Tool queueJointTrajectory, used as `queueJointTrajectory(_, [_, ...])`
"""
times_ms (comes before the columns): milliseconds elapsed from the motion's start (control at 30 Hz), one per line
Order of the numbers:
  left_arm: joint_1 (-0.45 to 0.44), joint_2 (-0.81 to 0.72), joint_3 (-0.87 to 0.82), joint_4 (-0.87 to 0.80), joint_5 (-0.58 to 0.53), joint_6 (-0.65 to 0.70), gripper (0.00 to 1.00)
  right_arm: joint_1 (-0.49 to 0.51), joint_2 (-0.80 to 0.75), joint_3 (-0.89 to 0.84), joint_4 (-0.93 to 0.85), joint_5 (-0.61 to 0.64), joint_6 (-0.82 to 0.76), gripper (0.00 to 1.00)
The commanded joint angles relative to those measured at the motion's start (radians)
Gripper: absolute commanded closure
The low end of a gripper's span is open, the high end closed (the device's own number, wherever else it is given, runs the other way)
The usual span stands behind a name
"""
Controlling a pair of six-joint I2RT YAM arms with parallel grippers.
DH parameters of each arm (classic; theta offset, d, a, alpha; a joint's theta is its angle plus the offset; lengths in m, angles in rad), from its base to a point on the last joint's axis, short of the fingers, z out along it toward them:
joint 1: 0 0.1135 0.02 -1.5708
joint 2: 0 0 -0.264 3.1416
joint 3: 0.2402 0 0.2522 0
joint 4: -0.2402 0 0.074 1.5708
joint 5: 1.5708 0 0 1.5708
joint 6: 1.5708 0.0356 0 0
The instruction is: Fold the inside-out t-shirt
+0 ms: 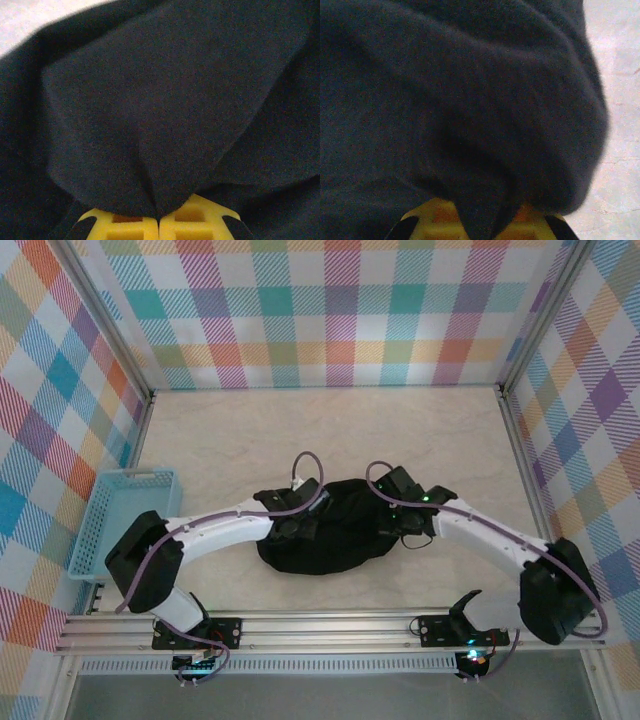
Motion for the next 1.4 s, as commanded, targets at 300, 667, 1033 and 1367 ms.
queueJointTrajectory(300, [0.134, -0.465, 0.345, -0.036, -0.053, 0.100, 1.00, -0.233, -0.261, 0.513, -0.060, -0.274, -0.138, 1.00])
queueJointTrajectory(667, [0.252, -0.380, 0.125, -0.138, 0.055, 0.010, 1.00, -0.240, -0.283, 0.192, 0.058, -0.353, -0.075, 1.00])
queueJointTrajectory(1033, [0.213, -0.271, 0.034, -0.190, 0.120, 0.098, 0.49, -0.094, -0.276, -0.173, 0.144, -0.377, -0.081, 1.00])
queueJointTrajectory(1367, [-0.157, -0.232, 0.039, 0.069, 0.138, 0.307, 0.07, -0.095, -0.333, -0.063, 0.189, -0.463, -0.074, 1.00])
